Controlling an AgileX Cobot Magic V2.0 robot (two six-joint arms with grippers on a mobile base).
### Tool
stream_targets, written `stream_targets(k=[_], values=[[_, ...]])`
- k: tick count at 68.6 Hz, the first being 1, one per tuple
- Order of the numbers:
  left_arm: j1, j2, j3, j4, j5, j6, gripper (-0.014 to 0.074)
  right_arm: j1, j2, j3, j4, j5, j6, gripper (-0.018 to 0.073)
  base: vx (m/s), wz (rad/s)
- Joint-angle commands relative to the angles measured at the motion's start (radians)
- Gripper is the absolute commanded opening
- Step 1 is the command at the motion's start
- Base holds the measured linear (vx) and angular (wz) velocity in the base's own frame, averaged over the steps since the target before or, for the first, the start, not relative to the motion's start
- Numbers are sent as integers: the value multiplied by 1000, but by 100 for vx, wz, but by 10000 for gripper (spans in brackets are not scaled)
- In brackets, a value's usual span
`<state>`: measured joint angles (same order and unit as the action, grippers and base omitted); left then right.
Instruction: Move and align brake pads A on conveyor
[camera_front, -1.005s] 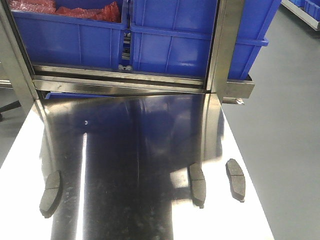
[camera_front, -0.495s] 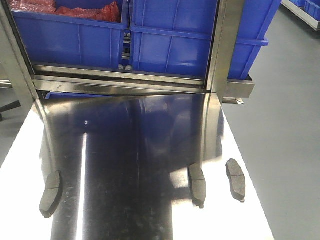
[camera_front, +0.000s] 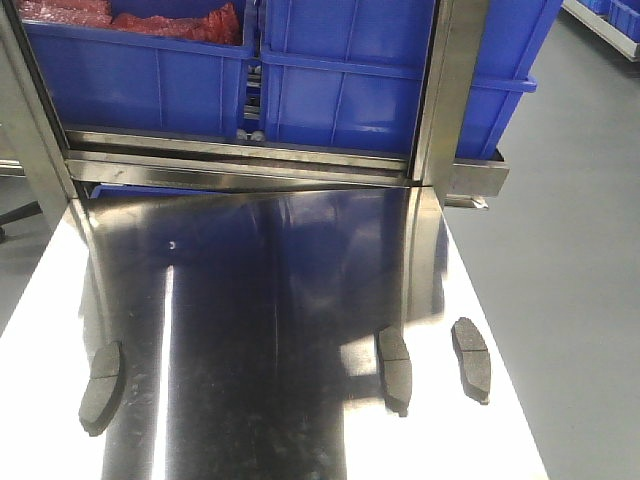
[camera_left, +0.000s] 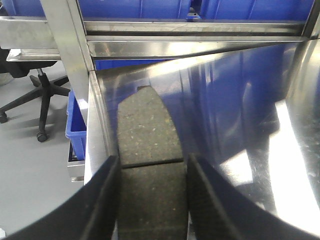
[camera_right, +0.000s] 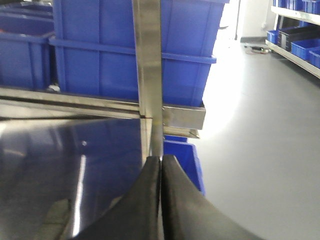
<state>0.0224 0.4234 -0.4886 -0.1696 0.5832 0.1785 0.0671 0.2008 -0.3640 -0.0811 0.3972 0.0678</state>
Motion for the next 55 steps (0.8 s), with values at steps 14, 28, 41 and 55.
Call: stream_targets(k=[14, 28, 41, 55], values=[[-6, 2, -30, -12, -92, 0, 72, 2, 103, -95, -45, -39, -6, 6, 0, 0], [-6, 2, -30, -12, -92, 0, 72, 2, 103, -92, -45, -50, -6, 193, 0, 0], [-6, 2, -30, -12, -92, 0, 72, 2, 103, -92, -45, -49, -6, 582, 0, 0], [-6, 2, -30, -12, -92, 0, 72, 2, 103, -92, -43, -49, -6, 725, 0, 0]])
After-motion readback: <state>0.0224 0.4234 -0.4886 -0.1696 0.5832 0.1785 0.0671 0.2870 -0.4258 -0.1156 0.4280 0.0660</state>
